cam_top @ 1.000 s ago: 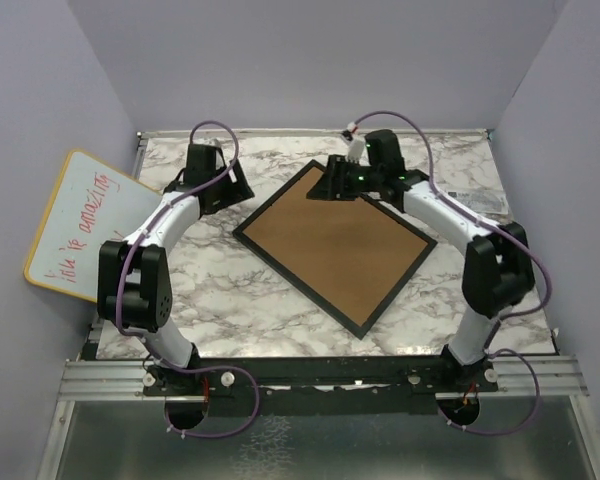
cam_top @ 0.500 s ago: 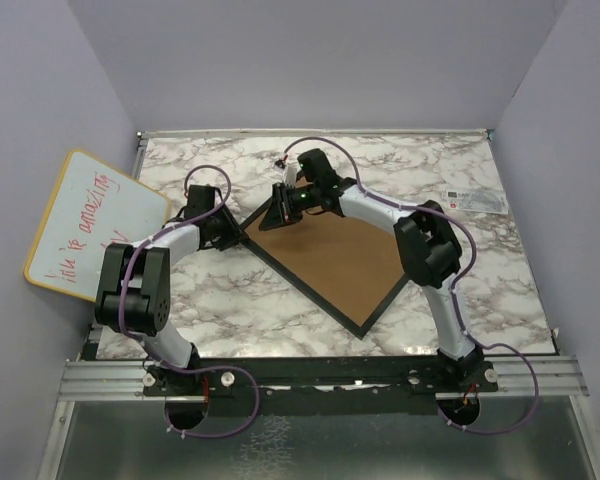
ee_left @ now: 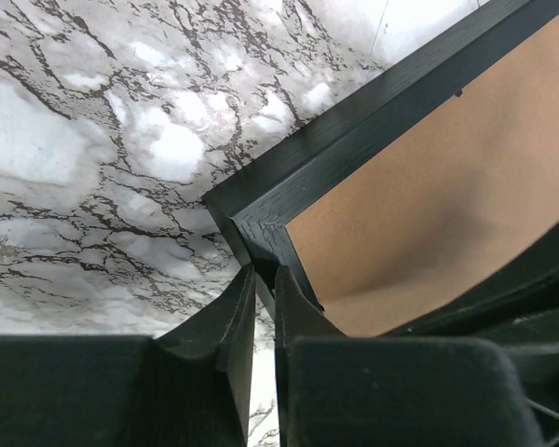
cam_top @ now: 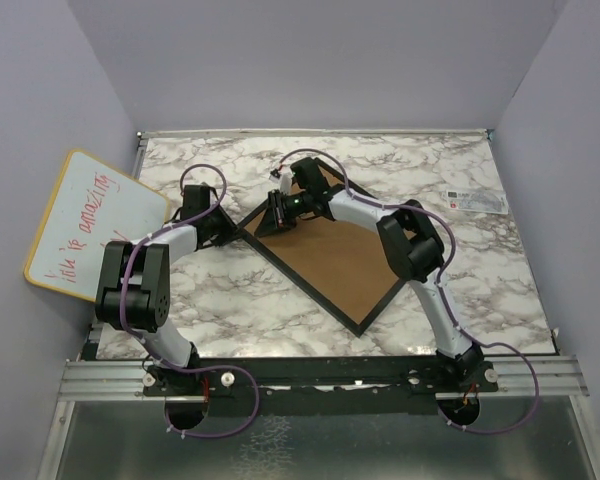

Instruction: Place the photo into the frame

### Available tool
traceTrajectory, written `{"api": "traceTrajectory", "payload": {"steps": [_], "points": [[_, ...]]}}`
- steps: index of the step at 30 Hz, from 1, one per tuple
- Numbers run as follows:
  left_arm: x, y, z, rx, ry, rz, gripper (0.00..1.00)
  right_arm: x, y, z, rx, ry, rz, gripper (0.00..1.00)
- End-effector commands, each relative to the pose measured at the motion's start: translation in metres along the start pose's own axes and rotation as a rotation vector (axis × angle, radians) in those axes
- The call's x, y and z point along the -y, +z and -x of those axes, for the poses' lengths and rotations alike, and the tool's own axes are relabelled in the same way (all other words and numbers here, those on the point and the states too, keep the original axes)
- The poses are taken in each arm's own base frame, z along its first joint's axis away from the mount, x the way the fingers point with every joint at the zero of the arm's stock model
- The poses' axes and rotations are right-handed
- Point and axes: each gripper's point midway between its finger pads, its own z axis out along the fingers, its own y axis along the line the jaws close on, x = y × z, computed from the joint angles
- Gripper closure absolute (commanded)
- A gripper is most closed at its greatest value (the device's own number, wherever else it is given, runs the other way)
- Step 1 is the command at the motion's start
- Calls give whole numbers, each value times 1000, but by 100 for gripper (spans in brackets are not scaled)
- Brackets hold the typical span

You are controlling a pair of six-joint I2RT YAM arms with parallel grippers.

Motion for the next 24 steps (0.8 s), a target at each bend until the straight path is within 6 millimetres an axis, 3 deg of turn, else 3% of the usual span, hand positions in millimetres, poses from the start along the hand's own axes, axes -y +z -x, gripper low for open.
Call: {"api": "traceTrajectory", "payload": {"steps": [1, 13, 24], "points": [[-33, 8, -28, -75, -4, 92, 91, -2, 13, 1, -4, 21, 28, 82], [-46, 5, -40, -88, -15, 126, 93, 21, 25, 2, 19, 61, -48, 83], [-52, 5, -46, -97, -22, 136, 93, 55, 34, 3, 21, 63, -167, 83]]}}
